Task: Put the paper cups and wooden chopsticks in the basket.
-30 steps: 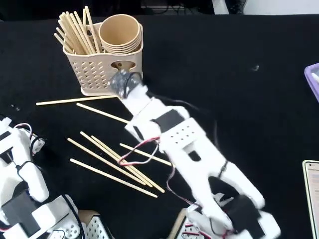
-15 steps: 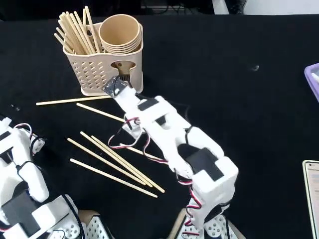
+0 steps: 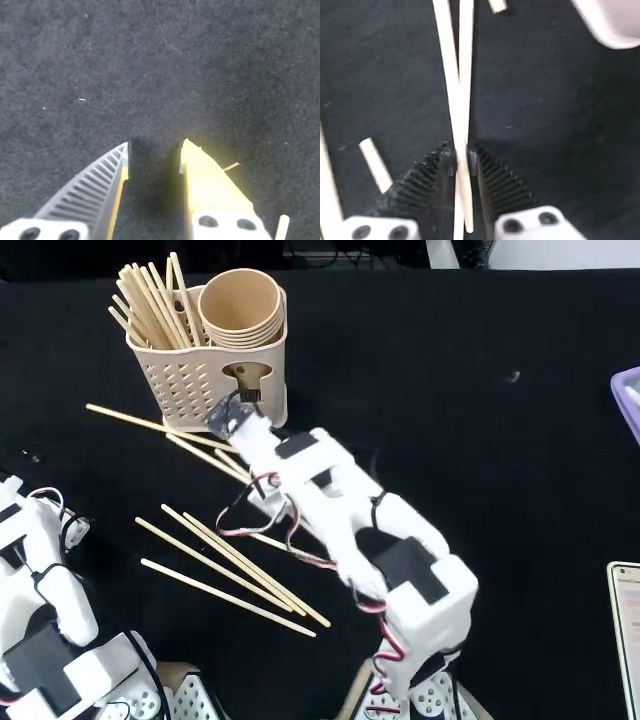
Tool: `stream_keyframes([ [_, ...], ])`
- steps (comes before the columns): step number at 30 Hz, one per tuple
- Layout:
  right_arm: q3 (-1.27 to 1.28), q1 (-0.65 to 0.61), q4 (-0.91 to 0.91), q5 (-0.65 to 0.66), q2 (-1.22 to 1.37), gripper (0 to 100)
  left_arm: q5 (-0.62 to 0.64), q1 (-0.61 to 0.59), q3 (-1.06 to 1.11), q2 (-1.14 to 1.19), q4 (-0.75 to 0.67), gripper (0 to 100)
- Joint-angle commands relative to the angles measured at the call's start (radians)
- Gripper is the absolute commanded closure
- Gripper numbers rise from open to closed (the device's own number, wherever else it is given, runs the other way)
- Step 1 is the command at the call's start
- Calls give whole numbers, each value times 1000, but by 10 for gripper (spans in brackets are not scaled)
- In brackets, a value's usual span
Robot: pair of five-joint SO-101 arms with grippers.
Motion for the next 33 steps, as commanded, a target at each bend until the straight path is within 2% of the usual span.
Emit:
stream_keyframes([
  [1, 94, -71, 12, 15, -162, 988, 2, 8, -13, -15, -9, 819],
  [14, 303, -91, -49, 15, -484, 988, 2, 8, -15, -15, -9, 819],
  [20, 251, -106, -51, 8, -711, 988, 2, 8, -15, -15, -9, 819],
  [24, 107, -127, -66, 3, -825, 988, 2, 8, -18, -15, -9, 819],
  [28, -45, -135, -203, -152, -812, 988, 2, 8, -15, -15, -9, 819],
  [31, -116, -127, -365, -293, -743, 988, 2, 8, -13, -15, -9, 819],
  [33, -143, -110, -486, -334, -676, 988, 2, 8, -13, -15, -9, 819],
])
